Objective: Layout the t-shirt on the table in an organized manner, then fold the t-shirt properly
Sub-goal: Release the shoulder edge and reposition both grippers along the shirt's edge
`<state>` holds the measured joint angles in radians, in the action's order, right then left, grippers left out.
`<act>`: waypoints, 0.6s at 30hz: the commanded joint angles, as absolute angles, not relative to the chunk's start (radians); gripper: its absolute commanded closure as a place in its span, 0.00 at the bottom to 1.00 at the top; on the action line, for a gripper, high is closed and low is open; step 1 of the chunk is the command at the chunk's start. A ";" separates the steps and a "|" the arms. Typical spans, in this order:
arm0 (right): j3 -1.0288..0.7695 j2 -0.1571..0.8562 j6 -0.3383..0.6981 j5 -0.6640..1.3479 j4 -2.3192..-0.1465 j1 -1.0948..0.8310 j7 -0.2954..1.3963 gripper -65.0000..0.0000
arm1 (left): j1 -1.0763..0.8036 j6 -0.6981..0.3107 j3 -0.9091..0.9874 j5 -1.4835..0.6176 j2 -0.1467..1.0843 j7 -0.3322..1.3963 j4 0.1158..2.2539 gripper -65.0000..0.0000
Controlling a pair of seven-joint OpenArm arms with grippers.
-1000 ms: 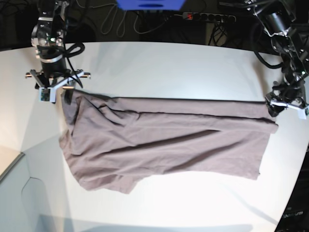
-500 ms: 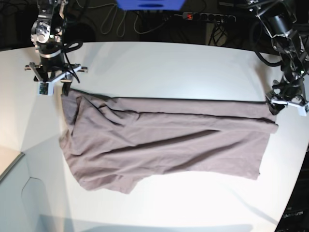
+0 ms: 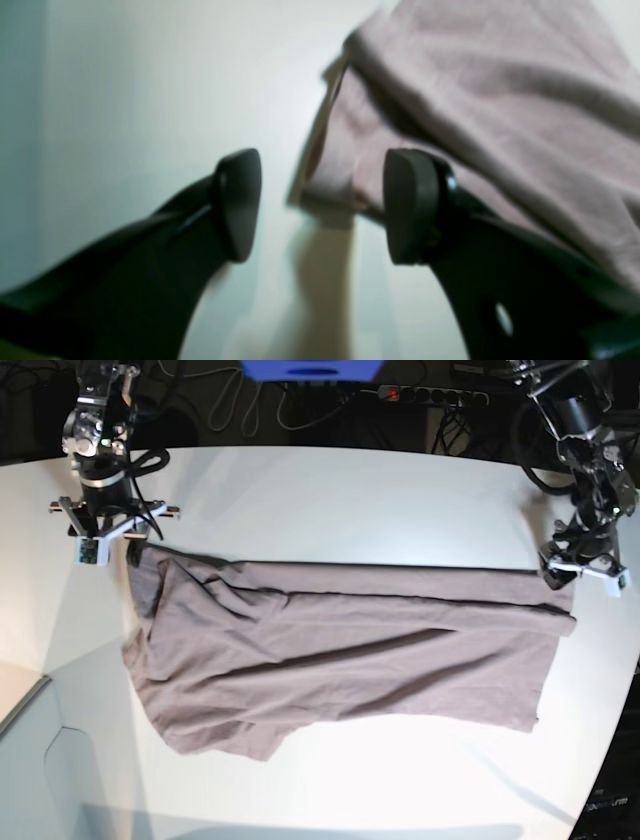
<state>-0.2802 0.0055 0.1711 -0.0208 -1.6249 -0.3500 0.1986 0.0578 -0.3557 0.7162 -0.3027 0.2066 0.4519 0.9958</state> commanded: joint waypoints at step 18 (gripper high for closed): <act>-0.286 0.065 0.173 -0.016 -1.638 -0.349 0.171 0.57 | 0.079 -0.361 0.710 -0.312 0.223 0.437 0.993 0.60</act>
